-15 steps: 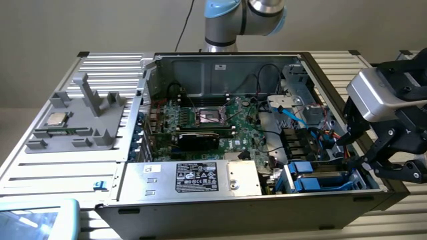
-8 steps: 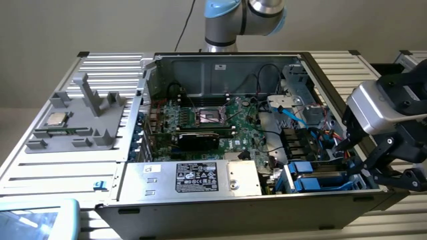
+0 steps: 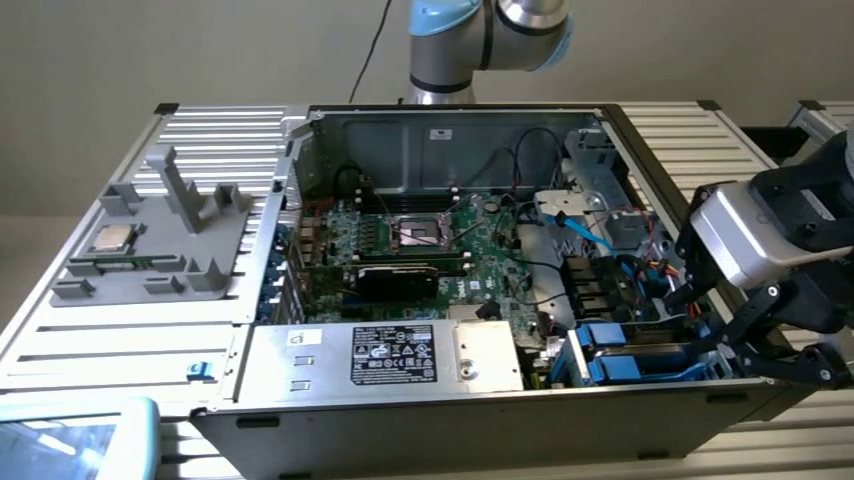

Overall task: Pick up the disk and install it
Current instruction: 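Insert the first disk wire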

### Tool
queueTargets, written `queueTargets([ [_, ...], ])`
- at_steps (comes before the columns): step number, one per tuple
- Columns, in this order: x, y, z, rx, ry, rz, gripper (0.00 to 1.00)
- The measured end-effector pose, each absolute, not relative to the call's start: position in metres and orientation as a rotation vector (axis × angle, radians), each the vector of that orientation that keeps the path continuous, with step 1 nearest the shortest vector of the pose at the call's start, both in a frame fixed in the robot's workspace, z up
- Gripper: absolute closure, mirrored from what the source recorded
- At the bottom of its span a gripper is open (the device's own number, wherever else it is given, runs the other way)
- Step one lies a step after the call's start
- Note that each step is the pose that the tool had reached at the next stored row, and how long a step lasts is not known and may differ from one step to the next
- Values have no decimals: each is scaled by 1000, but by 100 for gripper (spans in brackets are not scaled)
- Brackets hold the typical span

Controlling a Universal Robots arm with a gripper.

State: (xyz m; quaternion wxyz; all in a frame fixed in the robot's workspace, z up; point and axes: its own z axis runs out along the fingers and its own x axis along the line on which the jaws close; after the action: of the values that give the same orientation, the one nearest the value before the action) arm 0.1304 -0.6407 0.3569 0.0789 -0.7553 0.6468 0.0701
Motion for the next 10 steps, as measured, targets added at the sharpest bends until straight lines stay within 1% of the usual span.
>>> queueTargets([
  [4, 130, -641, 353, -2260, 1927, 217, 56],
  [10, 131, -642, 349, -2261, 1895, 243, 56],
])
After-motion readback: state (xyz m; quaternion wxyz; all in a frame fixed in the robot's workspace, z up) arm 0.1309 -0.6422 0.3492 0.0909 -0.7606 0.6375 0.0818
